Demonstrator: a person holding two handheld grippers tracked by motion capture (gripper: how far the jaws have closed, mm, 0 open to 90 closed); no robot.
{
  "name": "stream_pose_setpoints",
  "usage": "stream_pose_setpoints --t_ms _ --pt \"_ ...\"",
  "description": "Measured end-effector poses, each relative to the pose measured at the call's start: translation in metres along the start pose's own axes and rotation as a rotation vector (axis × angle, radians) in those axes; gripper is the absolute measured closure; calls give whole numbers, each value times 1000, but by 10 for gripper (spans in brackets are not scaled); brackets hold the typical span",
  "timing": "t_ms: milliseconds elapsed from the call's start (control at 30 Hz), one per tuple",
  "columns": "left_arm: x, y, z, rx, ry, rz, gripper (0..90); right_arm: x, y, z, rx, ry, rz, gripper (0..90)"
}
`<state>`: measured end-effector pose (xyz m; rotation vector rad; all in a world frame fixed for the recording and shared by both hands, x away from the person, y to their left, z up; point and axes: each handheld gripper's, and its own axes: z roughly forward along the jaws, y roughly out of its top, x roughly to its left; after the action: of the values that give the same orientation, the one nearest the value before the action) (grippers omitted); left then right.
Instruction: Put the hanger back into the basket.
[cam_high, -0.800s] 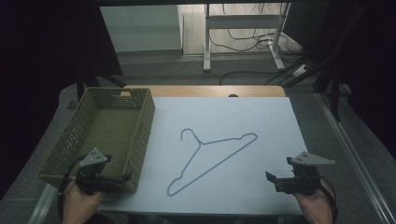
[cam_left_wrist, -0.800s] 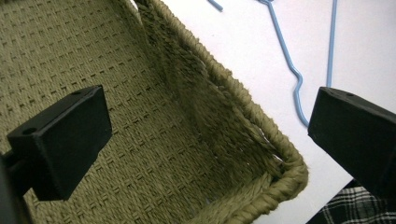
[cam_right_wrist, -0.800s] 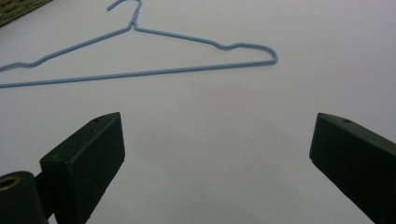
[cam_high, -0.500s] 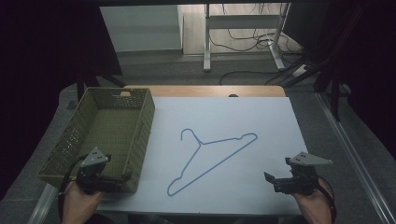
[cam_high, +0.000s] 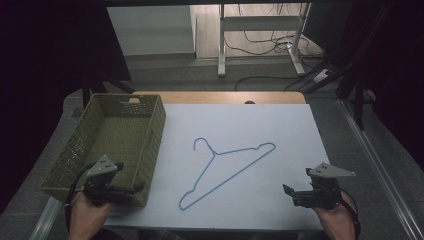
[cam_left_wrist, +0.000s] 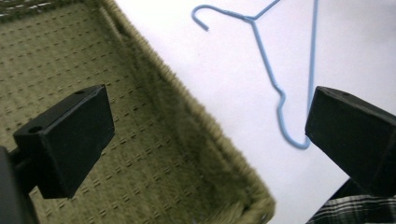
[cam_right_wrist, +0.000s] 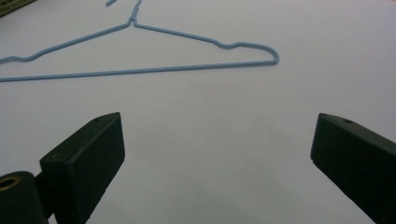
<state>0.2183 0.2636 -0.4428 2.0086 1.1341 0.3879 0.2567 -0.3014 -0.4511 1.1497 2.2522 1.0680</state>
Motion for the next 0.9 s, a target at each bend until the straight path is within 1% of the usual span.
stream_pose_setpoints --t_ms 133,167,267,300,333,367,467,500,533,567,633,667,700,767,833,900 --pt "-5 6 1 4 -6 14 24 0 1 -1 -9 -5 2 28" --pt "-8 10 1 2 -20 20 23 -1 1 -2 -15 -4 9 28" --pt "-11 18 4 0 -36 29 24 -1 1 -3 -20 -3 15 28" --pt "-11 18 4 0 -36 29 25 -1 1 -3 -20 -3 15 28" --pt "-13 21 6 -1 -42 42 30 -2 1 -4 -23 -4 10 28" --pt "-13 21 6 -1 -42 42 33 -2 1 -4 -23 -4 10 28" --pt "-20 28 13 0 -52 73 32 -1 2 -4 -25 -7 4 28" --pt "-20 28 13 0 -52 73 32 -2 2 -5 -25 -7 4 28" --pt "-25 33 18 9 -54 92 31 -2 2 -5 -25 -8 5 28" --pt "-25 33 18 9 -54 92 29 -2 2 -5 -25 -8 5 28" --pt "-31 39 26 17 -68 116 28 -2 2 -5 -28 -8 7 28" --pt "-31 39 26 17 -68 116 27 -2 2 -6 -28 -8 7 28" --pt "-36 44 30 16 -81 127 24 -2 2 -6 -29 -9 7 28" --pt "-37 45 32 16 -85 129 23 -2 2 -6 -29 -10 7 28" --pt "-41 52 41 20 -106 136 20 -3 2 -6 -30 -10 11 28" --pt "-43 55 44 23 -108 137 20 -3 2 -6 -30 -11 11 28"
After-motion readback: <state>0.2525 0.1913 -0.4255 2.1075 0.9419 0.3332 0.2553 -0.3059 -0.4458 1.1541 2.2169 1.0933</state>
